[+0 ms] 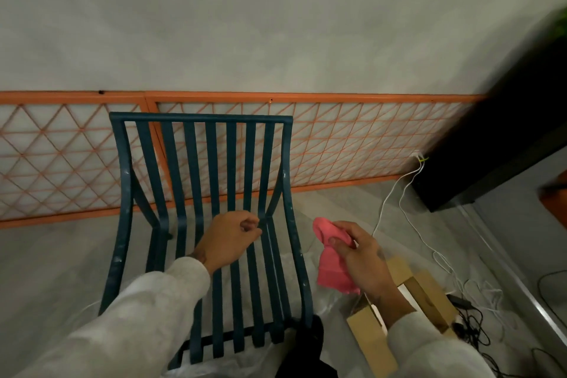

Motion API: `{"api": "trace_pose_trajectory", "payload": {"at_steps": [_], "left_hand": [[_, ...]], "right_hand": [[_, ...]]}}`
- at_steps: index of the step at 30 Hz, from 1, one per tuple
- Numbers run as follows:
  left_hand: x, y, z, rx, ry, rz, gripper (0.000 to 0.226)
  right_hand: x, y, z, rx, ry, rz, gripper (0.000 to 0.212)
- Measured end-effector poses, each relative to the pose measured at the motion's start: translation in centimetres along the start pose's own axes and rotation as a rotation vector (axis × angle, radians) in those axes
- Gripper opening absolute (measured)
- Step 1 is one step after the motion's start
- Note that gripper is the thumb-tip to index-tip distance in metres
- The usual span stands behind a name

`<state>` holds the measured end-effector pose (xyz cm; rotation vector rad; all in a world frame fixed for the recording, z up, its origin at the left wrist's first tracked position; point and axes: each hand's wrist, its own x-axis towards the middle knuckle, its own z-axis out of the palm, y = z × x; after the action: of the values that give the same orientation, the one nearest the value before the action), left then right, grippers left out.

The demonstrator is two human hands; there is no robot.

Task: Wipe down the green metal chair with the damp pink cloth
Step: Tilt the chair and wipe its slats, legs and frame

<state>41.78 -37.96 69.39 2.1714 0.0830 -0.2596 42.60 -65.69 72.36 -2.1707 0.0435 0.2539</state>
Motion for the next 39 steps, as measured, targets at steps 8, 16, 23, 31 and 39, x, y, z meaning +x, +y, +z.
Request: {"api": "trace_pose_trajectory", "payload": {"at_steps": [8,16,23,31,39], "left_hand": [[7.4,0.8,4.5,-0.125,0.136,-0.239,0.023],[14.3,0.1,10.1,-0.231,0.217,-0.402,0.026],[20.3,-2.0,10.2,-0.262,0.271,-0.409,0.028],[25.2,-5.4,12.1,-0.354,0.266,-0.465,0.033],[26.7,-8.4,15.0,-0.548,0.226,-0.553,0.032]], "right_hand": [[11.5,4.3,-2.7,-0.072,-0.251,0.004,0.022],[23.4,6.2,-2.1,0.115,-0.494,0.187,0.022],[28.6,3.5,1.2,-0.037,-0.539,0.068,0.035],[35.0,0.4,3.5,-0.311,-0.473,-0.305,0.033],[38.5,2.8,6.8,-0.596,-0.237,-0.923,0.04]]}}
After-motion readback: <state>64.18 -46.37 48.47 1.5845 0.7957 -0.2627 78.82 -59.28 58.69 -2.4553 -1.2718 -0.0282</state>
